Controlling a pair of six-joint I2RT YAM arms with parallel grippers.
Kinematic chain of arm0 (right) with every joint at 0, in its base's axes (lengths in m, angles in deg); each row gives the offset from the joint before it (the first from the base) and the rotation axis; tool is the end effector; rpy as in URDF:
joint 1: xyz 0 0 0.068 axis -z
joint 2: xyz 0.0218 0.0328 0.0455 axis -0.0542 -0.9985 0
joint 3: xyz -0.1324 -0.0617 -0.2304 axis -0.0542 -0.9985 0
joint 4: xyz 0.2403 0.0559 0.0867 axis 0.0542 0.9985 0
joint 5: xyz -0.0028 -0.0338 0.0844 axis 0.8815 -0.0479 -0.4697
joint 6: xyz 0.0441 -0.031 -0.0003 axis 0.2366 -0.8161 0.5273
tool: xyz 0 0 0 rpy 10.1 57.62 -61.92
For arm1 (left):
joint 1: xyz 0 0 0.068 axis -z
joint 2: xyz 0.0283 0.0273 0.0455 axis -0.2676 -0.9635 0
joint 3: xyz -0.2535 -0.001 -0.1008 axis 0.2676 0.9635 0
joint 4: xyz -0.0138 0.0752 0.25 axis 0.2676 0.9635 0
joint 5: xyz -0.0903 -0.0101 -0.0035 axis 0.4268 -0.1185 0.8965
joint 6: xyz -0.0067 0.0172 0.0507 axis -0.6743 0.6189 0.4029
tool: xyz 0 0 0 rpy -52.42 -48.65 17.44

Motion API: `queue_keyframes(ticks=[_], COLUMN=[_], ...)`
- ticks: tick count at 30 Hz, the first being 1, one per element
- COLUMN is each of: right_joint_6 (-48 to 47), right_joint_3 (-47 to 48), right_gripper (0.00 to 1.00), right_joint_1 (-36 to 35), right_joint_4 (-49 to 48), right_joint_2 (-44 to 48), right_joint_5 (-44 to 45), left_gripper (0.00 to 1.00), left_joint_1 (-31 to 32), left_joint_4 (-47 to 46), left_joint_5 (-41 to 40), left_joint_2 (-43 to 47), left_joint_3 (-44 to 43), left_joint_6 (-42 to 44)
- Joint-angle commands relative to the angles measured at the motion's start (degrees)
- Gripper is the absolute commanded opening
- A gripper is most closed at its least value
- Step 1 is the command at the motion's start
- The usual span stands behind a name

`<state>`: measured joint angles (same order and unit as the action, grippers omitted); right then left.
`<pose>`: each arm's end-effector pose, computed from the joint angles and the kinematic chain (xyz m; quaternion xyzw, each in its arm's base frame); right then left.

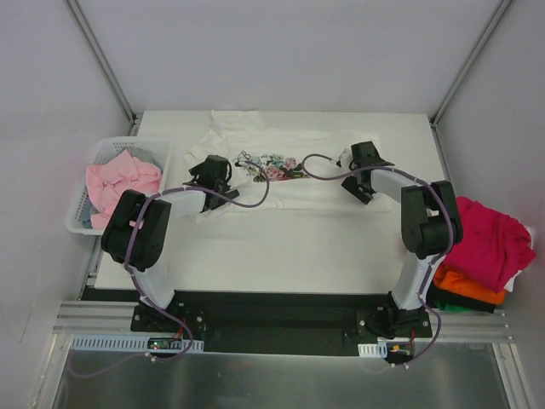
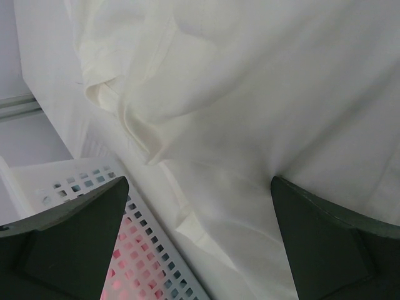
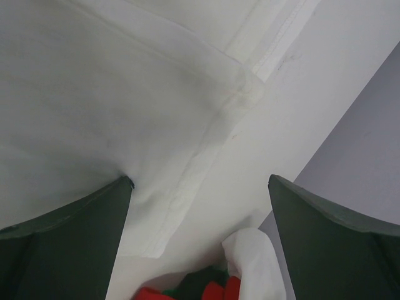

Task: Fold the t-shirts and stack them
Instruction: Fold the tshirt

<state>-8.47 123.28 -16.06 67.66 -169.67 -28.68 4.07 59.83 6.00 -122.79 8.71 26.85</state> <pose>0.3902 0.0746 0.1676 -0.4836 0.7903 -0.3092 0.2145 0.3449 -0.1108 0.1667 0.4478 0.7674 0.2544 0.3820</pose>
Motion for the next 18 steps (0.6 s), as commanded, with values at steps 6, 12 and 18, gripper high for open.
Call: queue_keyframes(ticks=[6,12,18], right_joint_6=[1.7,3.46,4.16], right_joint_3=[-8.69,-11.68,-15.46], right_gripper=[0.96,0.97,0.96], right_joint_1=[1.17,0.65,-0.32], right_joint_4=[7.5,11.28,14.27], right_joint_2=[7.89,15.27,22.29], right_joint_5=[0.14,-1.18,-1.27], left_gripper=[0.99,0.99,0.99], left_joint_1=[5.61,10.55,13.45], left_joint_4=[4.4,5.97,9.76], left_joint_5=[-3.84,-5.69,-6.22], left_joint_2=[7.07,12.52,18.75], left_joint_3=[6.97,10.94,13.92], left_joint_6=[-2.75,-4.77,-6.97])
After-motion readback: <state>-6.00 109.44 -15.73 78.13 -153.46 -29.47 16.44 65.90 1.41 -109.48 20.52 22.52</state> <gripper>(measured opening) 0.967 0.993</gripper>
